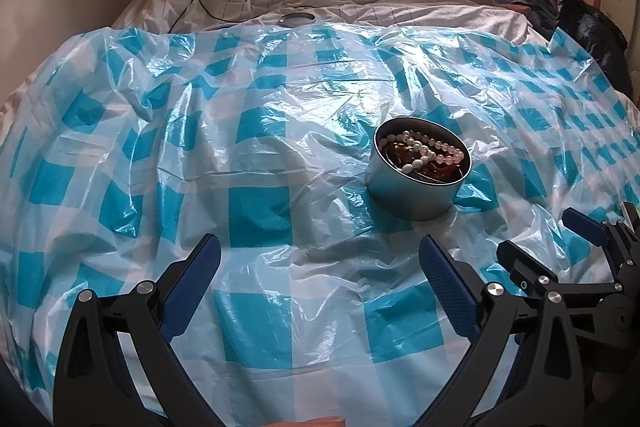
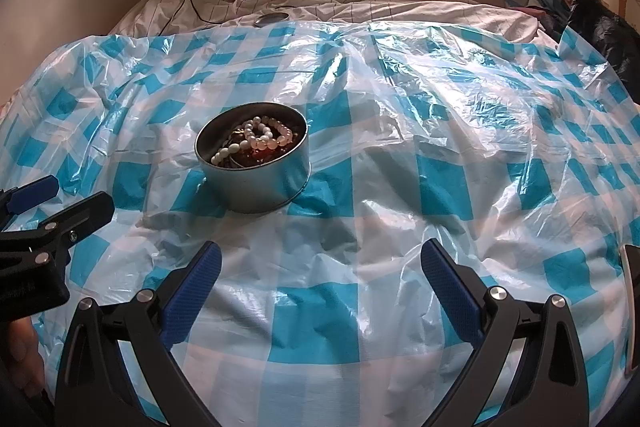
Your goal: Organize jewelry
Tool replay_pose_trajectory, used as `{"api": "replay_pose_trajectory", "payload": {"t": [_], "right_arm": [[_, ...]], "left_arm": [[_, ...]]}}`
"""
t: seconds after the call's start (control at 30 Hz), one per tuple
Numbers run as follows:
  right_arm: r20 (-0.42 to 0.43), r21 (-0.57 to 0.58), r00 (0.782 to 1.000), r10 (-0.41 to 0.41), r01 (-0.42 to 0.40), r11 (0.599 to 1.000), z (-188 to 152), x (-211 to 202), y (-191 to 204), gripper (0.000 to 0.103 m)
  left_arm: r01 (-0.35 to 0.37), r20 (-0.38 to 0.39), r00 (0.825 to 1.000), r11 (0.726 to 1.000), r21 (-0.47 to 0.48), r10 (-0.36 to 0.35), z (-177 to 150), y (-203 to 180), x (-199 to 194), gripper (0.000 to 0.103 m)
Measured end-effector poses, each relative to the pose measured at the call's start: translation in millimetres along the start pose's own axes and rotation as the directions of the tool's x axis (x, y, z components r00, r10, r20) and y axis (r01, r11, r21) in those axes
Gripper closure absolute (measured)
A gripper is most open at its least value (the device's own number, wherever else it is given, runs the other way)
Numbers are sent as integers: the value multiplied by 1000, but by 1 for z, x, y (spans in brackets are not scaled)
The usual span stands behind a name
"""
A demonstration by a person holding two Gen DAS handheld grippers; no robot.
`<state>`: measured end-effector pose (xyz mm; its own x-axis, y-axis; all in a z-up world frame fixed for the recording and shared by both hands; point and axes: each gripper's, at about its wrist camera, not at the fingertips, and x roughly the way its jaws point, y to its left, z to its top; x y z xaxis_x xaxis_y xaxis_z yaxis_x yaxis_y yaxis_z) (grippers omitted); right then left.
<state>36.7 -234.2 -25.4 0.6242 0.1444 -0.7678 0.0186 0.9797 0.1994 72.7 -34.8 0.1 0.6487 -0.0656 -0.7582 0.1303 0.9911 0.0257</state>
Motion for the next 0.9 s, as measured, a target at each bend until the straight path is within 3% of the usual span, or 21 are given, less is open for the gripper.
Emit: {"api": "replay_pose_trajectory", "payload": {"t": [0.9], "right_arm": [[-1,-1,1000,0,0,1000,1,1,1,7]], "left_arm": [[1,-3,1000,1000,0,-1,-1,-2,0,8]]}}
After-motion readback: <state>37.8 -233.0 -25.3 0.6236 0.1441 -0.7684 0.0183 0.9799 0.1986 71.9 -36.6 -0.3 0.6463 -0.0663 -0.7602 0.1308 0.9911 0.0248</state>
